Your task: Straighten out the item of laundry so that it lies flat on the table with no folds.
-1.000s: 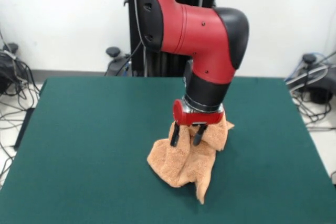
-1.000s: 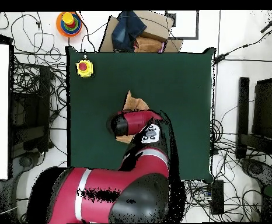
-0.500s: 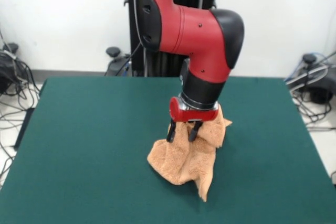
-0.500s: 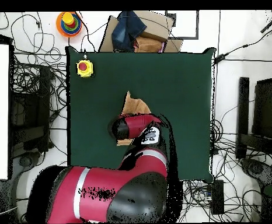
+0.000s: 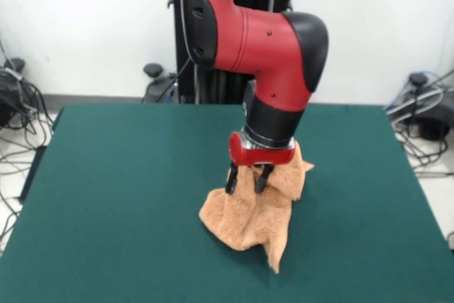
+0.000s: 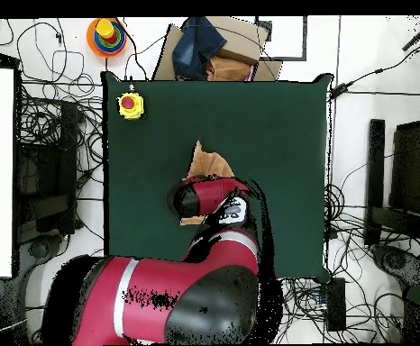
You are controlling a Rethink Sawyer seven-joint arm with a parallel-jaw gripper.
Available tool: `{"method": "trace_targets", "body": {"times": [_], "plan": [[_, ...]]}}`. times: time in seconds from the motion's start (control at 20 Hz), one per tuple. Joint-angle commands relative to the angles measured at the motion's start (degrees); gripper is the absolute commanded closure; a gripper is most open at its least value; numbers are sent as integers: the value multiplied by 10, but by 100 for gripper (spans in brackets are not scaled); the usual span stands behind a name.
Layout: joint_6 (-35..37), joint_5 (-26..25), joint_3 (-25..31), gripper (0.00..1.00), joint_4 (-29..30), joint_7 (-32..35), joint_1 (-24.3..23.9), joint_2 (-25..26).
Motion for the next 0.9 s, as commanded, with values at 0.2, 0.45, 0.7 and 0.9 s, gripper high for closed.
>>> {"method": "trace_targets", "body": {"times": [0.2, 0.45, 0.7, 0.9], "plan": [[-30, 27, 11, 0, 21, 127, 8, 32], [-42, 11, 31, 0, 29, 105, -5, 26], [-30, 11, 36, 100, 31, 96, -10, 25], [-23, 13, 39, 100, 31, 95, -10, 25]]}}
